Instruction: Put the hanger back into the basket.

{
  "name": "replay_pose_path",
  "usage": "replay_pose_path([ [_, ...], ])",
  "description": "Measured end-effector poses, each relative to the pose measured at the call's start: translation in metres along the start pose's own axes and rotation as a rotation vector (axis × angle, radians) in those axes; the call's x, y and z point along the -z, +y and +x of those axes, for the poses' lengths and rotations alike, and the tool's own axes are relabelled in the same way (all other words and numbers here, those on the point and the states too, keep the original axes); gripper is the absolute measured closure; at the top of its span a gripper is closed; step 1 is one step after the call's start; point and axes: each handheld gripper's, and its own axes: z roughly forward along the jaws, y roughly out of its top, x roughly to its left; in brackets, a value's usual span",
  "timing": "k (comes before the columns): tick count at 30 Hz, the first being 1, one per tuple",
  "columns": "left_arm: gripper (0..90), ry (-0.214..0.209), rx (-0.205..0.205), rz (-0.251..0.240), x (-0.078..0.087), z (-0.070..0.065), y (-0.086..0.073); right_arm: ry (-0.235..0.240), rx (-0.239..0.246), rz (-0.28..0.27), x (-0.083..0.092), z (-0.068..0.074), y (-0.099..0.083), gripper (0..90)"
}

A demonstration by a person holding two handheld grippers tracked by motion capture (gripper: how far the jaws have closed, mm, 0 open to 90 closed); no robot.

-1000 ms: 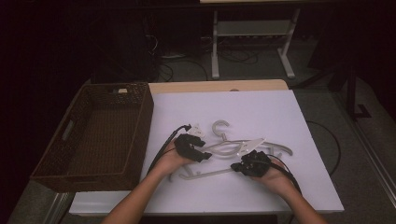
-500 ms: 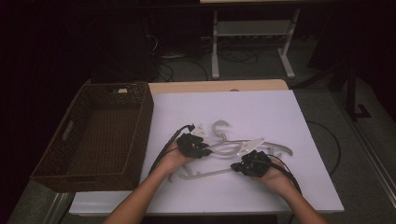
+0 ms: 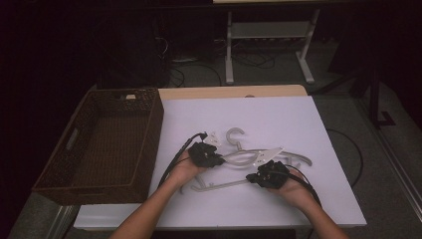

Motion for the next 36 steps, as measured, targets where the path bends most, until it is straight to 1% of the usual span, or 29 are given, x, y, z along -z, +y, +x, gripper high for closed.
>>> replay_pose_path([
  [1,81.7,0.0,0.005,-0.003,0.001,0.0,0.0,0.01,-0.002,-0.013,0.002,0.0,0.0,89.3],
  [3,81.8,0.006,0.004,-0.006,0.002,0.0,0.0,0.013,-0.008,-0.047,0.008,-0.002,0.0,89.0],
  [5,81.9,0.01,-0.004,-0.006,0.004,0.0,0.001,0.014,-0.014,-0.083,0.015,-0.004,-0.001,85.4],
  [6,81.9,0.009,0.001,-0.01,0.004,-0.001,0.002,0.01,-0.021,-0.102,0.019,-0.004,-0.001,82.9],
  [7,81.9,0.01,-0.006,0.001,0.006,0.0,0.002,0.005,-0.023,-0.122,0.022,-0.004,-0.001,79.2],
  [8,81.9,0.008,0.003,0.0,0.007,0.0,0.002,0.001,-0.037,-0.142,0.027,-0.004,-0.002,73.9],
  [9,82.0,0.007,0.005,0.0,0.007,-0.001,0.002,-0.001,-0.052,-0.165,0.031,-0.004,-0.002,71.3],
  [10,82.0,0.01,0.007,0.0,0.009,-0.001,0.003,0.002,-0.048,-0.192,0.035,-0.005,-0.004,67.9],
  [12,82.0,0.014,0.012,-0.007,0.011,-0.001,0.003,-0.006,-0.074,-0.233,0.044,-0.002,-0.007,57.4],
  [14,82.0,0.015,0.011,-0.004,0.016,-0.001,0.005,-0.016,-0.088,-0.256,0.05,0.0,-0.009,50.2],
  [15,82.0,0.023,0.035,-0.023,0.018,-0.002,0.006,-0.022,-0.092,-0.274,0.053,0.001,-0.011,46.0],
  [16,82.0,0.026,0.02,-0.01,0.021,-0.001,0.006,-0.022,-0.104,-0.286,0.056,0.002,-0.013,43.4],
  [17,82.0,0.027,0.026,-0.014,0.024,-0.001,0.007,-0.028,-0.104,-0.292,0.058,0.002,-0.014,41.0],
  [18,82.0,0.033,0.041,-0.022,0.026,-0.002,0.008,-0.034,-0.109,-0.303,0.06,0.003,-0.015,39.4],
  [19,82.0,0.038,0.032,-0.011,0.03,-0.001,0.008,-0.036,-0.112,-0.317,0.062,0.004,-0.016,38.4],
  [20,82.1,0.044,0.036,-0.015,0.032,-0.001,0.009,-0.038,-0.118,-0.32,0.064,0.004,-0.016,37.6],
  [21,82.0,0.049,0.043,-0.008,0.036,0.0,0.011,-0.039,-0.113,-0.327,0.065,0.004,-0.017,37.3],
  [22,82.1,0.048,0.041,-0.001,0.039,0.001,0.013,-0.037,-0.12,-0.329,0.067,0.005,-0.017,36.7],
  [23,82.1,0.054,0.055,-0.003,0.043,0.0,0.016,-0.038,-0.121,-0.335,0.068,0.004,-0.016,36.3],
  [25,82.1,0.065,0.051,0.0,0.05,0.001,0.022,-0.034,-0.119,-0.344,0.068,0.003,-0.016,35.9],
  [27,82.1,0.077,0.069,-0.013,0.059,0.001,0.028,-0.039,-0.116,-0.342,0.069,0.004,-0.016,35.1],
  [28,82.1,0.082,0.057,-0.012,0.063,0.003,0.03,-0.036,-0.112,-0.343,0.069,0.004,-0.016,35.1],
  [30,82.1,0.098,0.063,-0.023,0.072,0.004,0.035,-0.039,-0.113,-0.352,0.07,0.003,-0.017,34.7],
  [32,82.1,0.111,0.077,-0.031,0.081,0.006,0.039,-0.037,-0.112,-0.354,0.071,0.003,-0.017,34.4],
  [36,82.1,0.119,0.102,-0.037,0.096,0.01,0.042,-0.033,-0.114,-0.352,0.07,0.003,-0.016,34.3],
])
